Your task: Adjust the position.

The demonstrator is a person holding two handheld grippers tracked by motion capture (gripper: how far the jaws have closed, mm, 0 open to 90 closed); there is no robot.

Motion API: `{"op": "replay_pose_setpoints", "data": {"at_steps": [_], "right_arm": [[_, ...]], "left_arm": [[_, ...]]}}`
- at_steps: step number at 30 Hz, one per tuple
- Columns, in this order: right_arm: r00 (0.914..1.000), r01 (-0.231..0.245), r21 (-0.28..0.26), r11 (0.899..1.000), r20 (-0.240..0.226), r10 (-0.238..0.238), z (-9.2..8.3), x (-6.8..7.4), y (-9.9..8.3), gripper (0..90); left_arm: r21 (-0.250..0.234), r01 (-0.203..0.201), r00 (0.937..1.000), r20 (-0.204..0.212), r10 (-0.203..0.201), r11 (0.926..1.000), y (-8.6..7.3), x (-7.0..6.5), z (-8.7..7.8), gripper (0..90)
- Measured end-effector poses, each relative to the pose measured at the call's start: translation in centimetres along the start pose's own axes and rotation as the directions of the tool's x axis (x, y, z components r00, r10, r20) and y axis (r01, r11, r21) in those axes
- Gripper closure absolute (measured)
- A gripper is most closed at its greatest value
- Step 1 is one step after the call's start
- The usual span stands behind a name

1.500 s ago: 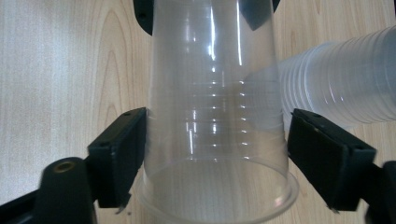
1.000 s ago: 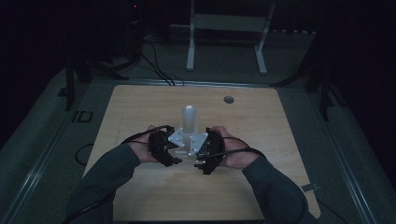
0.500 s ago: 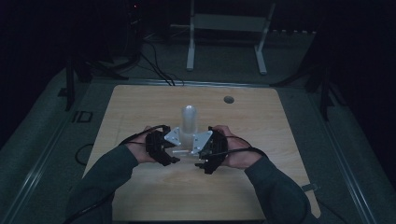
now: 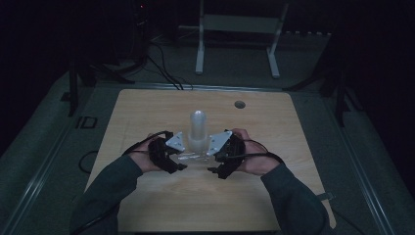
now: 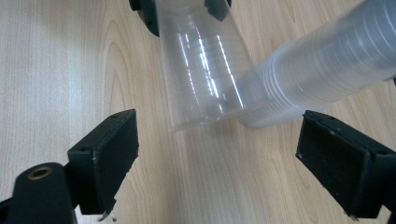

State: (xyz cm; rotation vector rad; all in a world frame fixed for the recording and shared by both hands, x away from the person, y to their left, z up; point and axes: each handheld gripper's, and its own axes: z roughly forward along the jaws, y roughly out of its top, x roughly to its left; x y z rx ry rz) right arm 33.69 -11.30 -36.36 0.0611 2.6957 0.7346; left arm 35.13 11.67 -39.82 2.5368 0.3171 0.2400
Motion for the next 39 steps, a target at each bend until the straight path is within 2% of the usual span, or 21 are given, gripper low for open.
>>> {"op": "replay_pose_setpoints", "data": {"at_steps": [13,23,29,39], "right_arm": [[0.9992,-0.041,-0.009,0.999,0.003,0.041,-0.1,-0.5,-1.0,13.4],[0.9983,-0.057,-0.011,0.998,0.007,0.057,0.0,-0.7,-1.5,13.4],[0.9977,-0.068,-0.006,0.998,0.005,0.068,0.2,-0.7,-1.9,13.4],[0.9944,-0.105,-0.009,0.994,0.013,0.105,0.4,-0.8,-2.5,13.6]], "left_arm": [[-0.058,0.050,0.9987,0.009,-0.050,0.9970,-1.1,0.1,0.0,41.7],[-0.083,0.068,0.9977,0.006,-0.068,0.9942,-1.6,0.2,0.0,41.7],[-0.112,0.072,0.9972,-0.012,-0.074,0.9910,-1.8,0.1,-0.2,41.7],[-0.168,0.102,0.9942,-0.017,-0.106,0.9805,-2.4,0.1,-0.4,41.6]]}}
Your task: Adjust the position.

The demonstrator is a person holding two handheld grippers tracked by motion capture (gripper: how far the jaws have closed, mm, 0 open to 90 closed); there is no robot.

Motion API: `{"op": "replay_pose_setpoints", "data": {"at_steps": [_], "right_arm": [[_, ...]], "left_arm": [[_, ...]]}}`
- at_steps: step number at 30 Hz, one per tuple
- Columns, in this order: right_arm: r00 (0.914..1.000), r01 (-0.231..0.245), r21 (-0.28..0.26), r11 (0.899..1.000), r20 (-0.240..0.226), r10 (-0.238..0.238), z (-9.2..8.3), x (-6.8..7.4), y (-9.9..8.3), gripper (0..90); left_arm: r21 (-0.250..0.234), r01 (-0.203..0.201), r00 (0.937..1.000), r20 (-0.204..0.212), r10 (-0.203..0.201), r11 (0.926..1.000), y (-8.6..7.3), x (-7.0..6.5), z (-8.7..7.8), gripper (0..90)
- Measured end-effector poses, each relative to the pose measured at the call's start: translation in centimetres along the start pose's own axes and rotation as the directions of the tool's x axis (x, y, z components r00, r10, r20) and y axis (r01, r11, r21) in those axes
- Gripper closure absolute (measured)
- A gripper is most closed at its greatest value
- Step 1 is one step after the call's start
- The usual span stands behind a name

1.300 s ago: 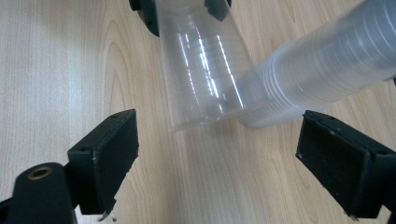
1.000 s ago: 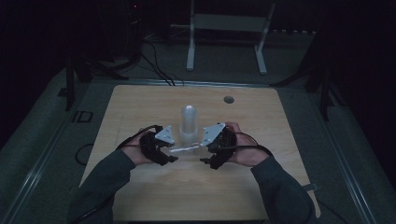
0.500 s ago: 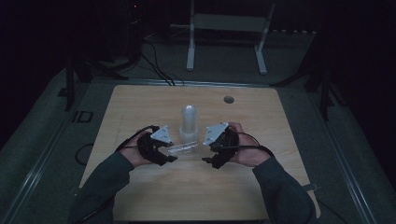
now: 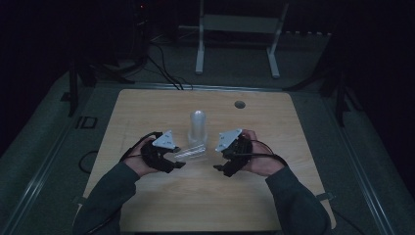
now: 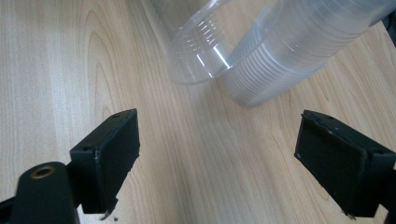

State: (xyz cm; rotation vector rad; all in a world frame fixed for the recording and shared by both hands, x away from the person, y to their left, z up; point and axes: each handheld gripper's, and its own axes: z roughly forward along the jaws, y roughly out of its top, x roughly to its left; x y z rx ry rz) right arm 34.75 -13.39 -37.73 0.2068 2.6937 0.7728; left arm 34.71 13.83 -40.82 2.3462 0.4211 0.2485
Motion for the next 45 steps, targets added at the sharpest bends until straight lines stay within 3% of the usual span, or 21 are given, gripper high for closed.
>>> {"op": "replay_pose_setpoints", "data": {"at_steps": [24,37,45], "right_arm": [[0.9983,-0.057,-0.035,0.998,-0.007,0.057,0.4,-0.3,-0.9,13.7],[0.9960,-0.087,-0.080,0.993,-0.023,0.086,0.8,-0.3,-1.1,13.7],[0.9956,-0.093,-0.120,0.988,-0.001,0.094,0.7,-0.1,-0.9,14.2]], "left_arm": [[-0.109,0.054,0.9985,0.019,-0.052,0.9926,-0.9,0.2,0.0,41.6],[-0.180,0.091,0.9955,0.044,-0.084,0.9794,-1.5,0.4,-0.1,41.6],[-0.219,0.108,0.9933,0.063,-0.097,0.9697,-1.8,0.4,0.0,41.6]]}}
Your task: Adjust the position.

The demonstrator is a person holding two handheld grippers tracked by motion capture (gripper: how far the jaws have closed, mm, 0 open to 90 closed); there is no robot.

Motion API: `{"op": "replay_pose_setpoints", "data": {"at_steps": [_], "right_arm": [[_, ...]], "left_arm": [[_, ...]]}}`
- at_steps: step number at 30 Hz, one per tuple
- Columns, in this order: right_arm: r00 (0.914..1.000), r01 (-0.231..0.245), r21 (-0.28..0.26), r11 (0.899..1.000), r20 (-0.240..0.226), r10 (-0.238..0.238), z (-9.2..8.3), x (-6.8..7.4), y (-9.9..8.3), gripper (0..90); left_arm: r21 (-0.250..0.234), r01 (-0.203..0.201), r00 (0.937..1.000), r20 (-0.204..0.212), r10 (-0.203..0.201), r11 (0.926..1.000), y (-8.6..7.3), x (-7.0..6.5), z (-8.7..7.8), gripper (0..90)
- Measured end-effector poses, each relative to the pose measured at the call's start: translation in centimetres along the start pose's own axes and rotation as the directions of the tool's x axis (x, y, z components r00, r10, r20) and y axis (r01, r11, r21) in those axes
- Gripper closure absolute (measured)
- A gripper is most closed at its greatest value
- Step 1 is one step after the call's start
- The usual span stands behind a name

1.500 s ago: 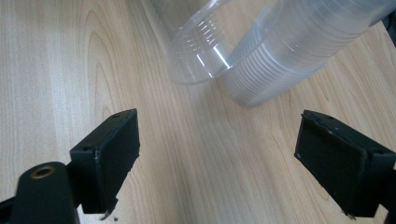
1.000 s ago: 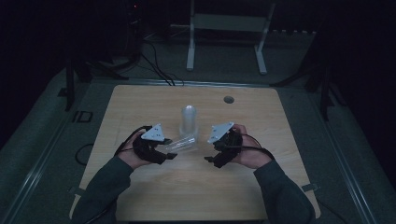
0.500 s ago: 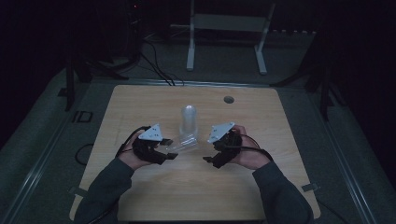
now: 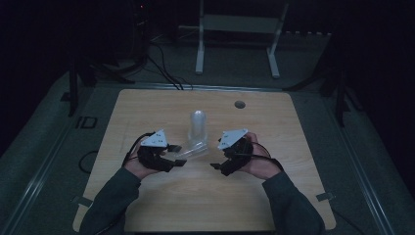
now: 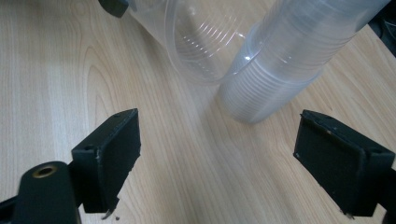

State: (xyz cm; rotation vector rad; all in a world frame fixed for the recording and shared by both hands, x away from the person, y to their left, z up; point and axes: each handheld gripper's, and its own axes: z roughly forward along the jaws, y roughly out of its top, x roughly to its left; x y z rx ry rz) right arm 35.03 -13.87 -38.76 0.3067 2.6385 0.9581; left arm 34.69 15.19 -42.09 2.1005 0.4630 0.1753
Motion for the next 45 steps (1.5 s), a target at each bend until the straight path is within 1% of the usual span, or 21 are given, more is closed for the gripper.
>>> {"op": "replay_pose_setpoints", "data": {"at_steps": [2,10,12,18,26,28,32,37,45], "right_arm": [[1.0000,-0.007,-0.009,1.000,0.002,0.007,0.0,0.0,0.0,14.2],[0.9996,-0.029,-0.040,0.999,0.002,0.029,0.3,0.0,-0.1,14.2],[0.9993,-0.036,-0.051,0.998,0.007,0.036,0.4,0.0,-0.2,14.2],[0.9980,-0.061,-0.088,0.994,0.007,0.062,0.5,0.0,-0.2,14.2],[0.9954,-0.095,-0.135,0.986,-0.001,0.096,0.7,0.0,-0.2,14.2],[0.9944,-0.105,-0.146,0.984,-0.001,0.106,0.8,0.1,-0.3,14.2],[0.9944,-0.104,-0.156,0.982,-0.002,0.105,0.9,0.2,-0.2,14.2],[0.9935,-0.111,-0.176,0.978,0.005,0.114,0.9,0.3,-0.1,14.2],[0.9901,-0.133,-0.209,0.969,0.015,0.140,0.9,0.3,-0.3,14.2]], "left_arm": [[-0.014,0.006,1.0000,0.005,-0.006,0.9999,-0.1,0.1,0.0,41.7],[-0.045,0.018,0.9998,0.002,-0.018,0.9988,-0.3,0.3,-0.3,41.7],[-0.050,0.017,0.9999,0.001,-0.017,0.9986,-0.3,0.4,-0.4,41.7],[-0.084,0.032,0.9995,0.002,-0.032,0.9960,-0.6,0.5,-0.8,41.6],[-0.120,0.043,0.9991,0.005,-0.042,0.9919,-0.7,0.6,-1.2,41.6],[-0.120,0.040,0.9992,0.004,-0.040,0.9920,-0.7,0.6,-1.2,41.6],[-0.125,0.038,0.9993,0.002,-0.038,0.9914,-0.7,0.5,-1.2,41.7],[-0.135,0.039,0.9992,0.001,-0.040,0.9901,-0.7,0.5,-1.3,41.6],[-0.159,0.038,0.9993,0.004,-0.038,0.9865,-0.7,0.5,-1.6,41.7]]}}
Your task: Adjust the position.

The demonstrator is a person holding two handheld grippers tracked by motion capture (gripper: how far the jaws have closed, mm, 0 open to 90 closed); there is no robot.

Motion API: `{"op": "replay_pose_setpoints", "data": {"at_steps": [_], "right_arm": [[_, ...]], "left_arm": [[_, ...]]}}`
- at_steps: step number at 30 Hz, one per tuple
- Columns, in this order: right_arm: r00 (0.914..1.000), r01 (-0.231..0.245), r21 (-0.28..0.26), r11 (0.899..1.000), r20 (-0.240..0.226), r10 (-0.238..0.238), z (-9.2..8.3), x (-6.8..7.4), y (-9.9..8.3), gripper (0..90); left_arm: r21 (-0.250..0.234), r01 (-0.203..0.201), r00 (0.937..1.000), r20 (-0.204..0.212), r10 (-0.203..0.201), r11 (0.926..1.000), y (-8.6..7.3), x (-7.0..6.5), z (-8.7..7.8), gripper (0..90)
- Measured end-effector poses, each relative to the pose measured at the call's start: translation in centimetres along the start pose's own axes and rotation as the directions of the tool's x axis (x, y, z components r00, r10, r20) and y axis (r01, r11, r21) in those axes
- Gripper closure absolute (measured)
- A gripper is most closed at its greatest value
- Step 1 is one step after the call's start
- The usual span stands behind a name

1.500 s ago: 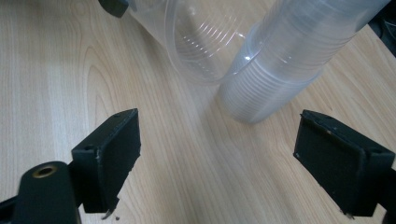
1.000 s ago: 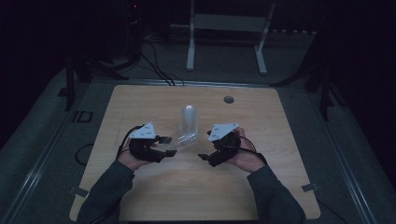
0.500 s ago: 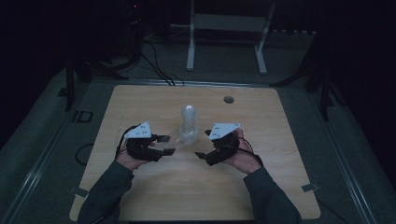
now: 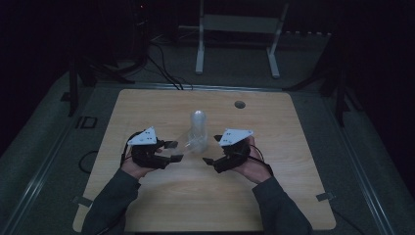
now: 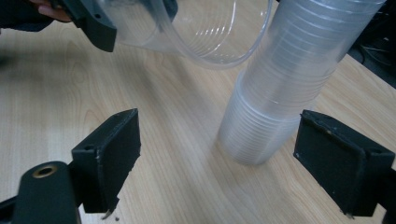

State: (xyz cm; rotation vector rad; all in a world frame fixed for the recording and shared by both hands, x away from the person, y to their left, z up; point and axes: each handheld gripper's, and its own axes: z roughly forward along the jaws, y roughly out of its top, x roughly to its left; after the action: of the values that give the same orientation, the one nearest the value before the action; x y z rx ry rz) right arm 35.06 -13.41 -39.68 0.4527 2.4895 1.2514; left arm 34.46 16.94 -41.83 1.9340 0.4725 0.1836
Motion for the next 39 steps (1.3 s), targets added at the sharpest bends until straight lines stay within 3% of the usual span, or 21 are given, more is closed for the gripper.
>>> {"op": "replay_pose_setpoints", "data": {"at_steps": [11,39], "right_arm": [[0.9998,-0.018,-0.037,0.999,0.007,0.018,0.17,0.08,0.07,14.2],[0.9954,-0.091,-0.118,0.989,-0.041,0.087,0.61,0.36,0.20,14.2]], "left_arm": [[-0.031,-0.005,0.9999,0.011,0.005,0.9995,0.08,-0.21,-0.04,41.7],[-0.107,0.009,0.9984,0.056,-0.003,0.9942,0.14,-0.38,-0.19,41.7]]}}
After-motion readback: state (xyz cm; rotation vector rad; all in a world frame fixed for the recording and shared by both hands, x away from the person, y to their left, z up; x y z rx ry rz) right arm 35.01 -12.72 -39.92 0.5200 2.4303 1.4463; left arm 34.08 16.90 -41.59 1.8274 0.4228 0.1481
